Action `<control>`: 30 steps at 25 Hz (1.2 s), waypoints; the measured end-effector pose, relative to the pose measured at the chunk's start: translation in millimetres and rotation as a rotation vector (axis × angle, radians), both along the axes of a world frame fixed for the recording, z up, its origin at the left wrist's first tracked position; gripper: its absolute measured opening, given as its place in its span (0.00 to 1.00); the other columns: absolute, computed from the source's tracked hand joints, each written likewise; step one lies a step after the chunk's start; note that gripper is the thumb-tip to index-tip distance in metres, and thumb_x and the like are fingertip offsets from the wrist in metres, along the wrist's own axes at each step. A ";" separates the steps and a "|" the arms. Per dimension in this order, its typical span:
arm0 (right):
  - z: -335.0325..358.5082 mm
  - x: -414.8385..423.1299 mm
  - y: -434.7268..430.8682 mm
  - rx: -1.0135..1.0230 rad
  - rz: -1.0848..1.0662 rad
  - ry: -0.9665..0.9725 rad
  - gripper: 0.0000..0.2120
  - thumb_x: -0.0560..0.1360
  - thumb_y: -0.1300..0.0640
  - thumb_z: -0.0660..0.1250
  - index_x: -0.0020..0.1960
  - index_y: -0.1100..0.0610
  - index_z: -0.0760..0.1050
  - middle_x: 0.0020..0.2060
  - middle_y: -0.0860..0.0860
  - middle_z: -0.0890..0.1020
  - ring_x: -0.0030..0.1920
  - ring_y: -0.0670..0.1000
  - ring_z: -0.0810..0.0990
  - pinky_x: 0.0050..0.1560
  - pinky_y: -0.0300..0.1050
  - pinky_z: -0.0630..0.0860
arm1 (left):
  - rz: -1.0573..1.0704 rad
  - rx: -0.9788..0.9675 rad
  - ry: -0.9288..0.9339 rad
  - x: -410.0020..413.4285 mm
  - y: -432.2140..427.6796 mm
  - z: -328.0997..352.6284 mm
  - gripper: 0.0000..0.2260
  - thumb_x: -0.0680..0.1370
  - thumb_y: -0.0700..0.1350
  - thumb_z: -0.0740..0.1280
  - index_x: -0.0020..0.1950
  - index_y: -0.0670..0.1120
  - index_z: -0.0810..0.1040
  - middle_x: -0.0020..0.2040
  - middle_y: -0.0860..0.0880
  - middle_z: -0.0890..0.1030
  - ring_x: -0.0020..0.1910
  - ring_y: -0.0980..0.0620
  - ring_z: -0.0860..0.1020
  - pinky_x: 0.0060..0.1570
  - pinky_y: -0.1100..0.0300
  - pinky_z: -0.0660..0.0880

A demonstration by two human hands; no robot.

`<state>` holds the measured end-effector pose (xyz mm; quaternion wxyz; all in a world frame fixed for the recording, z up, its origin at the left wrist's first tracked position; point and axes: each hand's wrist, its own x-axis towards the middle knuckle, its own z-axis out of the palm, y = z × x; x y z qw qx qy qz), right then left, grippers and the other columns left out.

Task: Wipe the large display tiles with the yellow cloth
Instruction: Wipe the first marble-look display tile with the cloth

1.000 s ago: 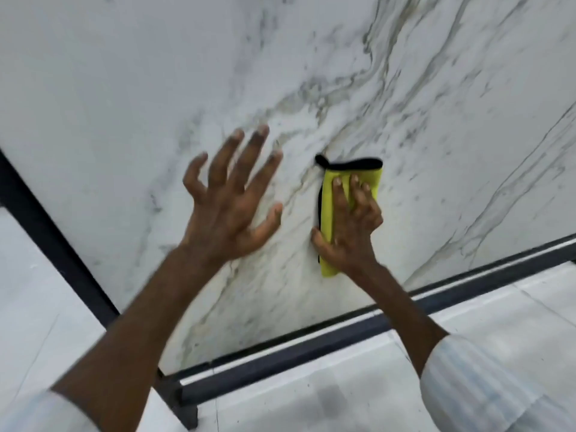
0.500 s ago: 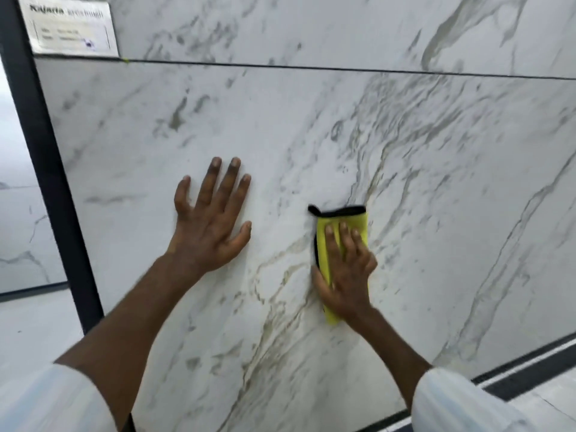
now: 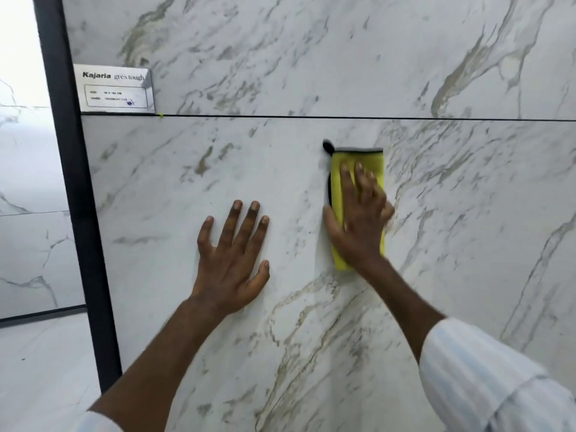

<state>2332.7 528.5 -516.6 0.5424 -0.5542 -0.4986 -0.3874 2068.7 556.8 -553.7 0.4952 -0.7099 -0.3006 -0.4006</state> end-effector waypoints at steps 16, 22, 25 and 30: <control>38.5 -57.7 1.0 0.016 0.019 -0.104 0.38 0.74 0.42 0.62 0.83 0.47 0.59 0.82 0.50 0.60 0.79 0.54 0.58 0.67 0.67 0.62 | 0.033 -0.004 -0.115 -64.3 7.5 20.6 0.31 0.83 0.53 0.53 0.85 0.43 0.57 0.86 0.41 0.54 0.85 0.38 0.53 0.79 0.31 0.51; -70.4 -76.8 -4.3 -0.032 0.028 -0.124 0.38 0.72 0.42 0.63 0.81 0.48 0.61 0.80 0.52 0.64 0.77 0.56 0.62 0.63 0.71 0.66 | 0.032 -0.029 -0.111 -64.4 7.0 18.2 0.32 0.83 0.53 0.53 0.85 0.42 0.56 0.86 0.40 0.53 0.85 0.38 0.52 0.79 0.31 0.50; 55.4 -84.5 0.0 -0.001 0.057 -0.103 0.39 0.72 0.41 0.62 0.83 0.46 0.59 0.81 0.51 0.62 0.77 0.53 0.58 0.66 0.69 0.63 | 0.030 -0.029 -0.109 -64.7 7.9 19.7 0.32 0.83 0.53 0.53 0.85 0.42 0.55 0.86 0.40 0.53 0.85 0.38 0.51 0.80 0.32 0.49; 108.4 -119.0 3.6 0.041 0.016 -0.162 0.39 0.74 0.41 0.61 0.83 0.45 0.58 0.82 0.48 0.60 0.79 0.52 0.58 0.66 0.63 0.62 | 0.015 -0.042 -0.121 -64.4 8.0 18.1 0.33 0.83 0.54 0.56 0.85 0.43 0.57 0.86 0.41 0.54 0.85 0.39 0.52 0.80 0.31 0.50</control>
